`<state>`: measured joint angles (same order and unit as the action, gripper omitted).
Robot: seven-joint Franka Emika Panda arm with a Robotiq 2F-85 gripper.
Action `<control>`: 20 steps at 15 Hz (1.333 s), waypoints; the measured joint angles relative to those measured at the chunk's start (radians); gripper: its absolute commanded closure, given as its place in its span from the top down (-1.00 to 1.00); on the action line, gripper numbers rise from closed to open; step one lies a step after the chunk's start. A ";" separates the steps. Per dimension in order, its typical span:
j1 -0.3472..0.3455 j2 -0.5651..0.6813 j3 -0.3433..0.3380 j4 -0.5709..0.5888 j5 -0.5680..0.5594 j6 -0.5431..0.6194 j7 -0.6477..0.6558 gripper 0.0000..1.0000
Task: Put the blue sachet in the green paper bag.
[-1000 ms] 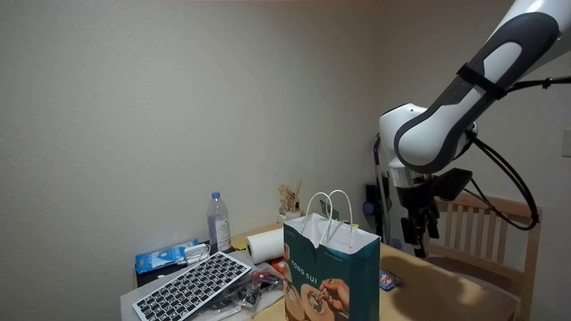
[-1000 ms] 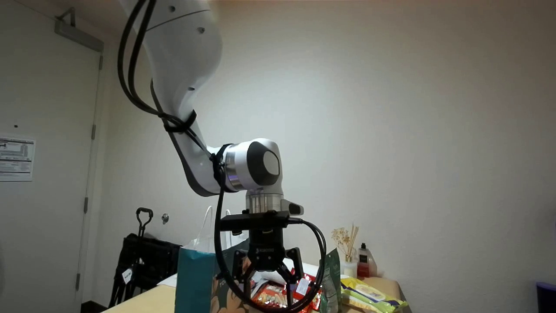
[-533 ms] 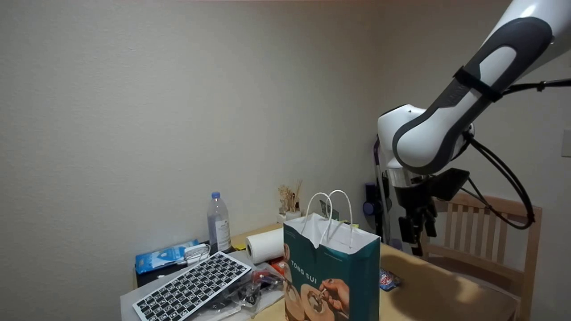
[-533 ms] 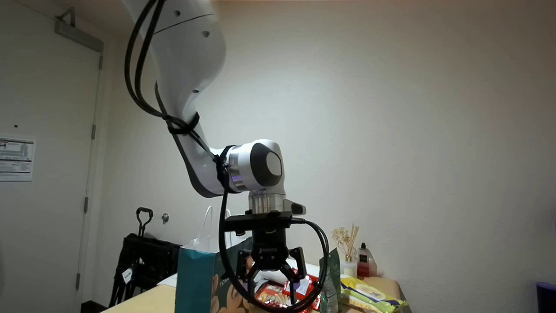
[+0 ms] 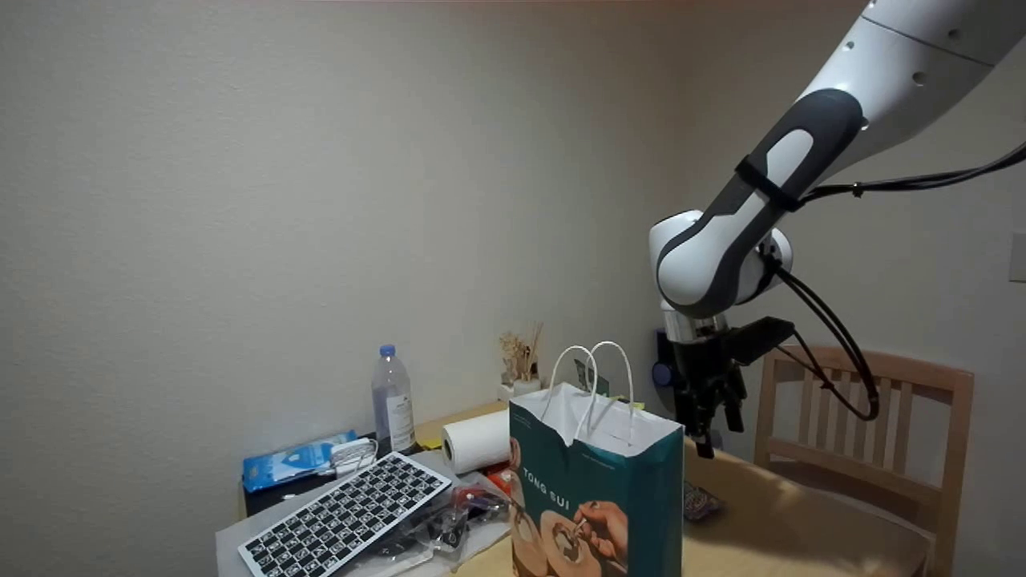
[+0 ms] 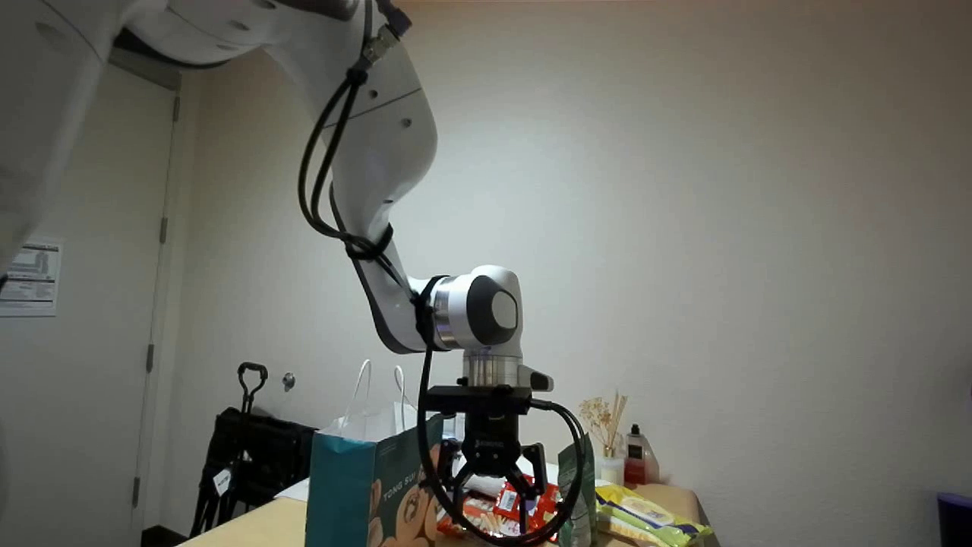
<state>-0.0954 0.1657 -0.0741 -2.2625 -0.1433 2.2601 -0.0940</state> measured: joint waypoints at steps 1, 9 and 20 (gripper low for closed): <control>0.000 0.007 0.000 0.003 0.000 0.000 0.000 1.00; 0.001 0.028 -0.004 0.018 -0.001 0.044 -0.005 1.00; -0.040 0.261 -0.013 0.217 0.000 0.037 -0.092 1.00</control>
<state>-0.1354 0.4269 -0.0875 -2.0459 -0.1433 2.2975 -0.1858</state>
